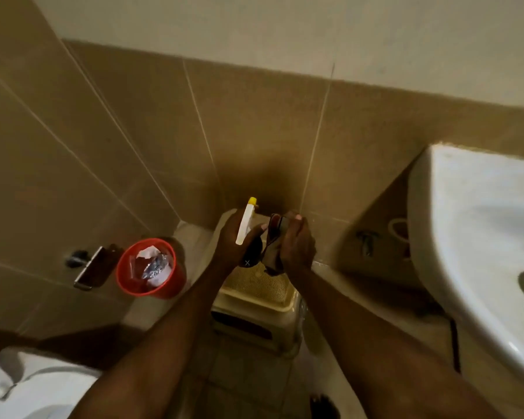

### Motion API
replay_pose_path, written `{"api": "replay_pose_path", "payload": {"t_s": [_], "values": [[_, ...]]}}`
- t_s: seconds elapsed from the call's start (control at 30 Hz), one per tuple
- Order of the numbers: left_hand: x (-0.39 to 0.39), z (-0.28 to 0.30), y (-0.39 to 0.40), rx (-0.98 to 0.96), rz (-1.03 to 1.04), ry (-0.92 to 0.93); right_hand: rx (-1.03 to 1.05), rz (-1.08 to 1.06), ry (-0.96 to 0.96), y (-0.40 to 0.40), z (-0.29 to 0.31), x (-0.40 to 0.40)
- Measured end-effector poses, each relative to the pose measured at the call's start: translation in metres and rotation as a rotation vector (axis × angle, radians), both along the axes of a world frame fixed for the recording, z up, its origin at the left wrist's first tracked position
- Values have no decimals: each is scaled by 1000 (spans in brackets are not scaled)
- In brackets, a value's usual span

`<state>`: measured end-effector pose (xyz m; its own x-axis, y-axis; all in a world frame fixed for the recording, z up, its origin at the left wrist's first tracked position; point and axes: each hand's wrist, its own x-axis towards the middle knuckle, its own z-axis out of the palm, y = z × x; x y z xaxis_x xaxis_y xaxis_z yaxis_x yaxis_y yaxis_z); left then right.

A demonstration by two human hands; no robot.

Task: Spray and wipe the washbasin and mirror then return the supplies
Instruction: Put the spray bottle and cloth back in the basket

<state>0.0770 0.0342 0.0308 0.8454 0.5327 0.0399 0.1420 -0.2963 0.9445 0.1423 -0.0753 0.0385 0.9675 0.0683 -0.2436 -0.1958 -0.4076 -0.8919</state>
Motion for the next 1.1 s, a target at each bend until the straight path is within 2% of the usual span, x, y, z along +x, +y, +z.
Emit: {"api": "replay_pose_path", "payload": {"t_s": [0.17, 0.33, 0.43, 0.57, 0.67, 0.77, 0.83, 0.93, 1.0, 1.1], "values": [[-15, -66, 8, 21, -56, 36, -121, -33, 84, 4, -72, -21], [-22, -100, 16, 17, -90, 13, -152, -59, 142, 11, -115, -37], [-19, -108, 21, -9, -106, -8, -168, -25, 108, 15, -123, -40], [-20, -112, 27, 14, -162, 97, -309, -38, 225, 19, -113, -37], [-28, -107, 39, 15, -252, 181, -424, 105, 238, 14, -98, -36], [-40, -93, 52, 61, -358, 266, -603, 272, 62, 6, -77, -32], [-49, -80, 61, 141, -345, 297, -689, 306, -48, 3, -58, -24], [-57, -50, 72, 241, -336, 327, -731, 363, -14, -3, -28, -15], [-55, -24, 73, 335, -363, 314, -735, 363, -63, -5, -7, -15], [-40, 28, 62, 484, -307, 193, -753, 349, -394, -2, 33, -16]]}}
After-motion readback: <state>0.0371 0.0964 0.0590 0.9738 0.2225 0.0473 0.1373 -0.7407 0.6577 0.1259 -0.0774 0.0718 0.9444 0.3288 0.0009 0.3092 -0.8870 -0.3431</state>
